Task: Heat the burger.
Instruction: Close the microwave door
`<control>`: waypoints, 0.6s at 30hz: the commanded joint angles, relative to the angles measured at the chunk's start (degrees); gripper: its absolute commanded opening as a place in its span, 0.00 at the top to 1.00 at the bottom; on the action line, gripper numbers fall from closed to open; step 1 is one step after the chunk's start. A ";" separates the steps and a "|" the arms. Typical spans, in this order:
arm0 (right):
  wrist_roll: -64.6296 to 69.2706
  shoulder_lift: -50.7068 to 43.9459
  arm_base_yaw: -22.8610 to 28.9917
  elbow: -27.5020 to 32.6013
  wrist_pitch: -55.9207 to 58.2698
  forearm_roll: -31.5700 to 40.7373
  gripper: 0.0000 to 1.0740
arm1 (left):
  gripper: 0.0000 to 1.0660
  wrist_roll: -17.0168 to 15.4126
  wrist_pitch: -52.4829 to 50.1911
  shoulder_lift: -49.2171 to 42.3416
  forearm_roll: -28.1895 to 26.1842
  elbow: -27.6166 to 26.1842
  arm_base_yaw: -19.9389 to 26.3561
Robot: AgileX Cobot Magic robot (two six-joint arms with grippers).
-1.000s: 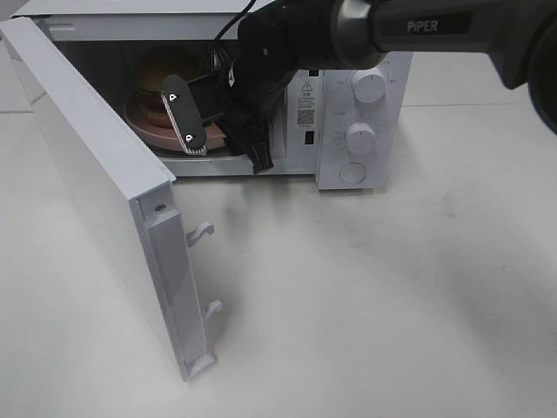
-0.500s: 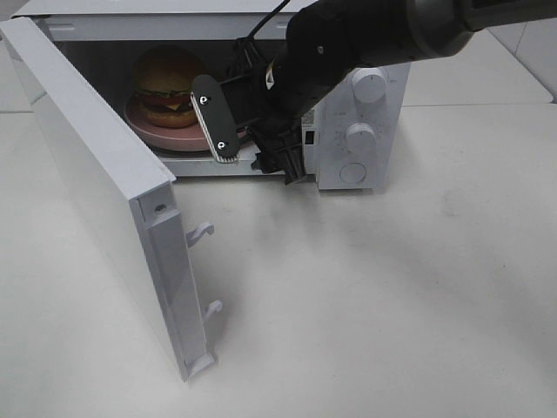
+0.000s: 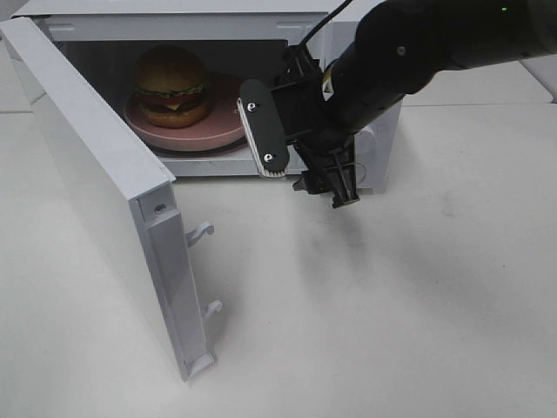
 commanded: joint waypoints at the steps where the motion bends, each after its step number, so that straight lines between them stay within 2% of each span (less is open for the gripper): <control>1: 1.43 -2.23 -0.23 1.26 0.06 -0.17 0.26 | 0.08 0.11 0.06 -1.03 -0.17 0.11 -0.23; 3: 5.04 -6.53 -0.23 5.44 0.00 -0.23 0.28 | 0.08 0.11 0.06 -1.03 -0.17 0.11 -0.23; 9: 13.52 -12.38 -0.23 10.60 0.74 -0.40 0.29 | 0.08 0.11 0.06 -1.03 -0.17 0.11 -0.23; 13: 18.85 -14.73 -0.23 12.03 3.61 -0.40 0.29 | 0.08 0.11 0.06 -1.03 -0.17 0.11 -0.23; 17: 34.09 -18.22 -0.23 12.89 10.83 -0.46 0.29 | 0.08 0.11 0.06 -1.03 -0.17 0.11 -0.23; 18: 34.09 -18.22 -0.23 12.89 10.83 -0.46 0.29 | 0.08 0.11 0.06 -1.03 -0.17 0.11 -0.23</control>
